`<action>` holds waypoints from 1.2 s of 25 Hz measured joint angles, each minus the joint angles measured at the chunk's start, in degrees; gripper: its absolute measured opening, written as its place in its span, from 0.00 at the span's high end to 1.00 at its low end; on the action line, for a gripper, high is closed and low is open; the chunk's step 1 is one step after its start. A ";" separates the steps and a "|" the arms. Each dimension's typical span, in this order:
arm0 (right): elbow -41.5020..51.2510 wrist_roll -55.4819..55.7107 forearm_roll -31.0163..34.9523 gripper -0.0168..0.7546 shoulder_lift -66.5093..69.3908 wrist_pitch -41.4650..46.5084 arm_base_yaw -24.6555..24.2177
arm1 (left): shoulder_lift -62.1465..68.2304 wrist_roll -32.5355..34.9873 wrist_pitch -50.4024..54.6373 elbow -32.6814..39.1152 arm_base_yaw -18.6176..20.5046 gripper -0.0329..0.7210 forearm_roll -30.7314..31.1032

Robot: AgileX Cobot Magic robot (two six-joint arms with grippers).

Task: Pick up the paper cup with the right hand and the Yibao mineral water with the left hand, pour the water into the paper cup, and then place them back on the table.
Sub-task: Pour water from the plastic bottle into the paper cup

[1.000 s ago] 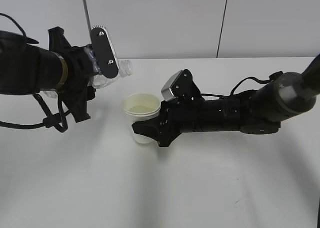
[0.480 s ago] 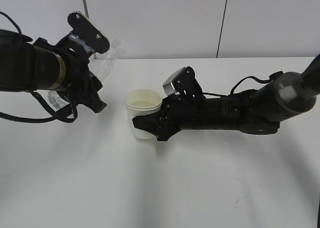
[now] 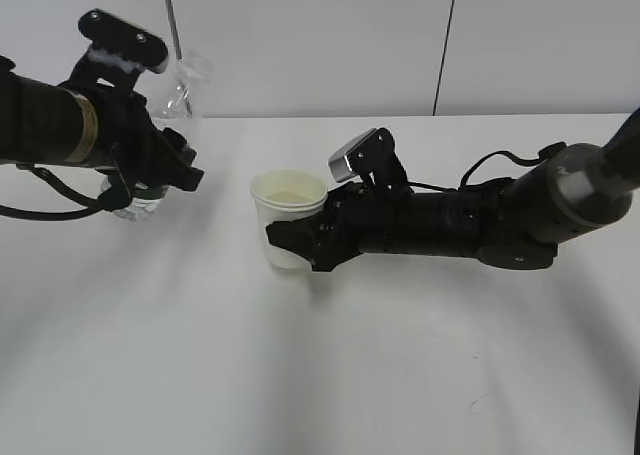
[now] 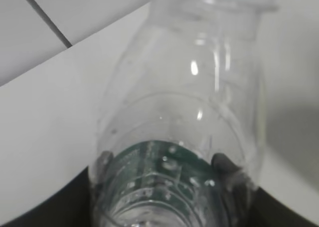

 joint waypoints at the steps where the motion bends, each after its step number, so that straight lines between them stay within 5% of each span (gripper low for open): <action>1: 0.00 0.00 0.58 0.35 0.00 0.00 0.00 | 0.00 -0.16 -1.33 0.00 0.95 0.46 0.00; 16: 0.00 0.00 7.07 0.35 0.00 0.13 0.00 | 4.36 2.39 -21.37 -0.06 11.77 0.46 -2.14; 30: 0.00 0.04 13.71 0.35 0.00 0.13 0.00 | 14.57 30.04 -41.83 -0.47 16.37 0.46 -33.81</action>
